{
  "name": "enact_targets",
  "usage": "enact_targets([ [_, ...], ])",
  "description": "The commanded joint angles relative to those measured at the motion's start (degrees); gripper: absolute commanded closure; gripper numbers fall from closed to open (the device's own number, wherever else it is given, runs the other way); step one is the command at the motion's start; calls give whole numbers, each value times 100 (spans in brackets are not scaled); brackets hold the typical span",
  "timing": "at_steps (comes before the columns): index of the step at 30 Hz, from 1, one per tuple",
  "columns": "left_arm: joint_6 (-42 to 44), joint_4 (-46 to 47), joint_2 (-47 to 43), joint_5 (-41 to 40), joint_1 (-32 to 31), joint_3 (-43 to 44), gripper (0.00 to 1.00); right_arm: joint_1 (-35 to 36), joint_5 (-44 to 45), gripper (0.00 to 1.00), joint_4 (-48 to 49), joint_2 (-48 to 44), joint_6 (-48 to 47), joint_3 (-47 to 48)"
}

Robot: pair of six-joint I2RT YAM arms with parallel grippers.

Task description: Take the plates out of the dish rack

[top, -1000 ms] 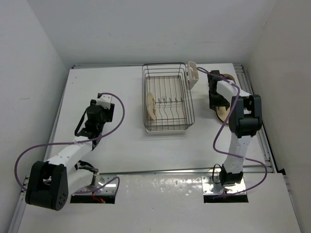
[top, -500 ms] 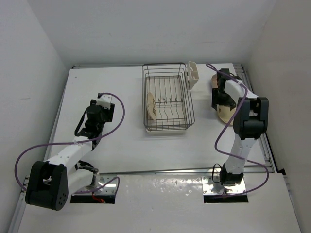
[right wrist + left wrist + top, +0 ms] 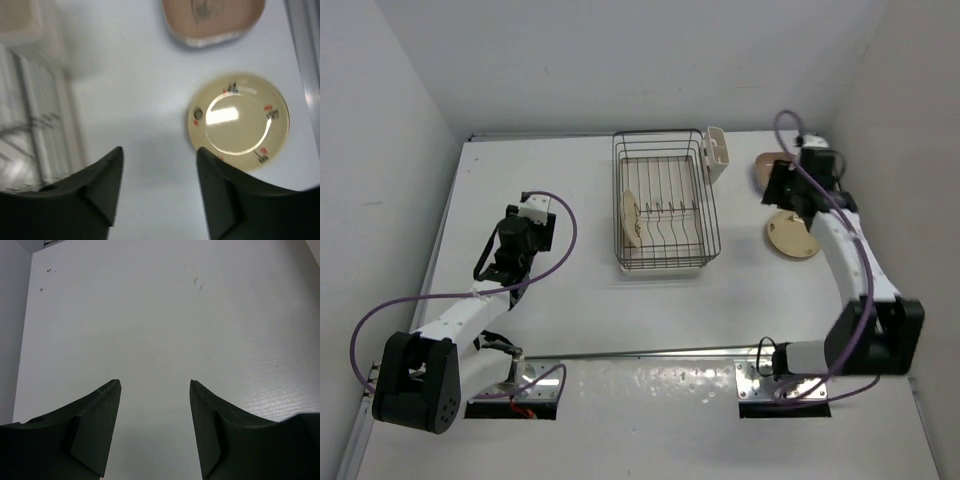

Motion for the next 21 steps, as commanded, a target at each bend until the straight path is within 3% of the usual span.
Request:
enact_targets([
  [1,14,235,-45,43,82,61,36,-607,-1634,44,1926,-1208,969,-401],
  [3,-4,288,-10,104,55,70,36,-206,-1962,49,2079,-1394,752,-45],
  [5,-4,332,-10,157,55,96,37,373,-2165,50,1363,-1211,183,457],
  [6,22,358,-27,271,55,105,39,995,-2148,49,1079,-940,-21,955],
  [8,145,454,-80,377,38,122,40,1578,-2078,40,515,-605,-233,1337],
  [14,242,438,-221,334,20,96,39,3344,-1929,36,839,538,354,2092],
  [21,93,113,-493,333,-6,-71,39,3989,-1401,44,663,1752,820,2753],
])
